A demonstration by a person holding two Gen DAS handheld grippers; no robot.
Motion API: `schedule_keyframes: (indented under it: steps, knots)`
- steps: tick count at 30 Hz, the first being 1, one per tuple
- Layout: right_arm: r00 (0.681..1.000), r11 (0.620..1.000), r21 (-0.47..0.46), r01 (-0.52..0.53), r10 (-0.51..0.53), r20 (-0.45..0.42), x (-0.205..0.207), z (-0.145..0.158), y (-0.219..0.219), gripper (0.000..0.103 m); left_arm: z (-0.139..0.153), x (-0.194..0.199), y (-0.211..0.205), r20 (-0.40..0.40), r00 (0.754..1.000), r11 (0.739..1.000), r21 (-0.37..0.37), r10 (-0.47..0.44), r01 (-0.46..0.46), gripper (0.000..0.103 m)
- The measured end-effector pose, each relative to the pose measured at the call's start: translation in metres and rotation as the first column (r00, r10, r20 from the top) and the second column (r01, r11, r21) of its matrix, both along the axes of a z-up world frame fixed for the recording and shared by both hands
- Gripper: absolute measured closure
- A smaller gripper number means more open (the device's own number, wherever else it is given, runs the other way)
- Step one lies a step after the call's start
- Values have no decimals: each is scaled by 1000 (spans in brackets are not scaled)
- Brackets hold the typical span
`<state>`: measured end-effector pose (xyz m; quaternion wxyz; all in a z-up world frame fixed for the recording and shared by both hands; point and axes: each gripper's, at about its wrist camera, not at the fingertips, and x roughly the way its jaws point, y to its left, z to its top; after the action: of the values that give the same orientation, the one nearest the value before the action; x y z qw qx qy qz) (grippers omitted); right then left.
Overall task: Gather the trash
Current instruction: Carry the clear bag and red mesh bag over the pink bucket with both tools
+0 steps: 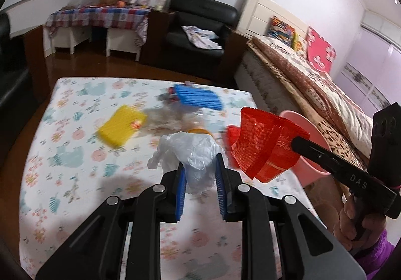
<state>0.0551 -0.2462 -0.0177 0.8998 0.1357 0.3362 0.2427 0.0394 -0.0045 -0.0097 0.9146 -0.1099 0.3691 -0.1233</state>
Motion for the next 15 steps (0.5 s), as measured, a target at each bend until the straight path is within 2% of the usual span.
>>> schedule_keyframes:
  steps: [7, 15]
  knots:
    - [990, 989, 15, 144, -144, 12, -1, 5, -60, 98, 10, 15, -53, 22, 994, 994, 8, -112, 112, 82]
    - [951, 951, 5, 308, -308, 33, 2, 10, -122, 98, 18, 32, -108, 45, 975, 976, 20, -219, 218, 82]
